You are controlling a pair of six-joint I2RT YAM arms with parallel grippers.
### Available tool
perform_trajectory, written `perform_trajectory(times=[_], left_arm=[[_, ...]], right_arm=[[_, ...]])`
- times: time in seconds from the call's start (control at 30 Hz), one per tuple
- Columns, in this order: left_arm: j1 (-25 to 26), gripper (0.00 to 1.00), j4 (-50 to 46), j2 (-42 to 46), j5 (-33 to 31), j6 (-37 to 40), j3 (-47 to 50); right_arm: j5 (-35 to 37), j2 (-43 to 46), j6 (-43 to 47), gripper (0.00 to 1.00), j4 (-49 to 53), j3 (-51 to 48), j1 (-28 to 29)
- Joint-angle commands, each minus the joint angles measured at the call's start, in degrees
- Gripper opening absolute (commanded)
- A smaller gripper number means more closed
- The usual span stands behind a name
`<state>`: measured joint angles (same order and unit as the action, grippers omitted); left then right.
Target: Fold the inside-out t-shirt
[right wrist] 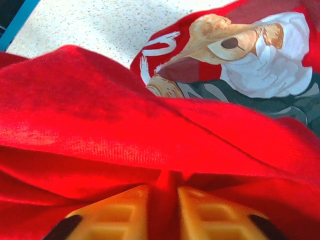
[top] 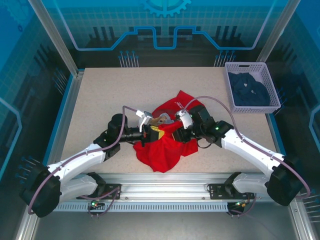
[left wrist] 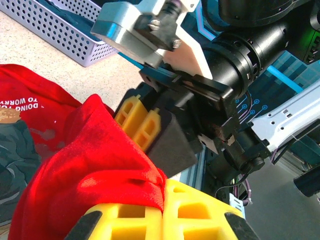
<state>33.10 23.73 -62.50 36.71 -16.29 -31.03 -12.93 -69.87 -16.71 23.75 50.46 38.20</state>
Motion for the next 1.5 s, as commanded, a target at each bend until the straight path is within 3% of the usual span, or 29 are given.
perform_trajectory(times=[0.0, 0.13, 0.43, 0.67, 0.77, 0.87, 0.93, 1.13, 1.47], left_arm=[[-0.5, 0.0, -0.7, 1.3, -1.5, 2.2, -1.3], [-0.8, 0.0, -2.2, 1.0, -3.8, 3.3, -0.8], [-3.7, 0.0, -4.3, 0.0, -7.7, 5.4, 0.0], [-4.0, 0.0, -9.2, -2.5, -16.4, 7.7, -2.6], [-4.0, 0.18, -14.1, -3.1, -24.4, 7.6, -4.8], [-3.9, 0.39, -15.0, -0.8, -24.3, 7.2, -5.0], [-3.6, 0.46, -14.1, 2.6, -23.1, 6.0, -3.6], [2.2, 0.56, -16.2, 8.4, -22.0, 8.7, -3.6], [3.7, 0.55, -20.6, -7.0, -18.3, 13.1, -15.4]], right_arm=[[2.6, 0.4, -0.5, 0.08, 0.1, 1.9, 0.7], [2.0, 4.1, -0.2, 0.0, 0.5, 3.4, -1.3], [-16.6, 11.4, -3.6, 0.0, -4.7, 5.2, -11.4], [-23.2, 11.4, -9.3, 0.0, -14.3, 4.2, -14.8], [-24.5, 9.4, -12.2, 0.0, -18.8, 3.9, -14.8], [-23.8, 7.0, -14.2, 0.0, -20.9, 3.8, -14.2], [-23.0, 5.7, -14.2, 0.0, -20.7, 3.9, -13.9], [-22.6, 4.1, -14.2, 0.0, -21.2, 4.1, -13.9], [-22.7, 4.6, -13.7, 0.0, -20.3, 3.6, -13.7]])
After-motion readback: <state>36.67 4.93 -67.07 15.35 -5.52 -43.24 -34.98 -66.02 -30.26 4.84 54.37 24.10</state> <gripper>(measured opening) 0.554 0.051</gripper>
